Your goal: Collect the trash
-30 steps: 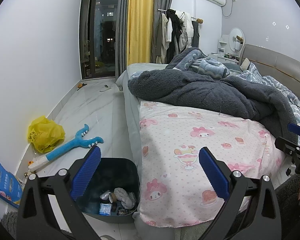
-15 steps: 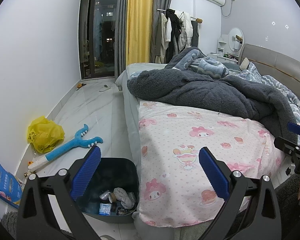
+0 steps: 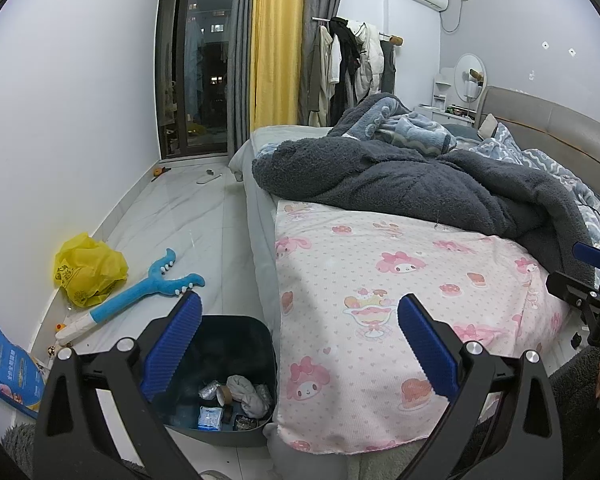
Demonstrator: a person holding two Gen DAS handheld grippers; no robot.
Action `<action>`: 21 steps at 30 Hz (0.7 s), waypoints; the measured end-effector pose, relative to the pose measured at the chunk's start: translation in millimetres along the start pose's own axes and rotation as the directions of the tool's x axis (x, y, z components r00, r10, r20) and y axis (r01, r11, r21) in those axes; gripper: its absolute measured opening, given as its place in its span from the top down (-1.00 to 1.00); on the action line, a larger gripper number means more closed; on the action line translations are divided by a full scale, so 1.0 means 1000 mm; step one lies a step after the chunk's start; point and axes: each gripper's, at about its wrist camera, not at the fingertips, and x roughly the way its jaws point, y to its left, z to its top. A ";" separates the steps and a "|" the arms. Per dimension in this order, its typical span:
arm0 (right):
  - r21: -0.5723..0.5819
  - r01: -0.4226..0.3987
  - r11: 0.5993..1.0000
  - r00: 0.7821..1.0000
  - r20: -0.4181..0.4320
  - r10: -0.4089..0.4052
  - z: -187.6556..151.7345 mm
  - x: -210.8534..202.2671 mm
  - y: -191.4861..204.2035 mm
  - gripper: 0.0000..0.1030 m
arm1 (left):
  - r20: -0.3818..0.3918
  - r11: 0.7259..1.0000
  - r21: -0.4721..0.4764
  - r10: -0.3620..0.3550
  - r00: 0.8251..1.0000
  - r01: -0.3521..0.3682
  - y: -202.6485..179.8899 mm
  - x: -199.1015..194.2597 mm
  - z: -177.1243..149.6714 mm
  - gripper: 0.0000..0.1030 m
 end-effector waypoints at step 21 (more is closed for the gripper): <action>0.000 0.003 1.000 1.000 0.000 -0.003 0.000 -0.001 0.000 -0.93 | -0.004 1.000 0.000 0.003 1.000 -0.003 -0.003 0.001 -0.002 -0.94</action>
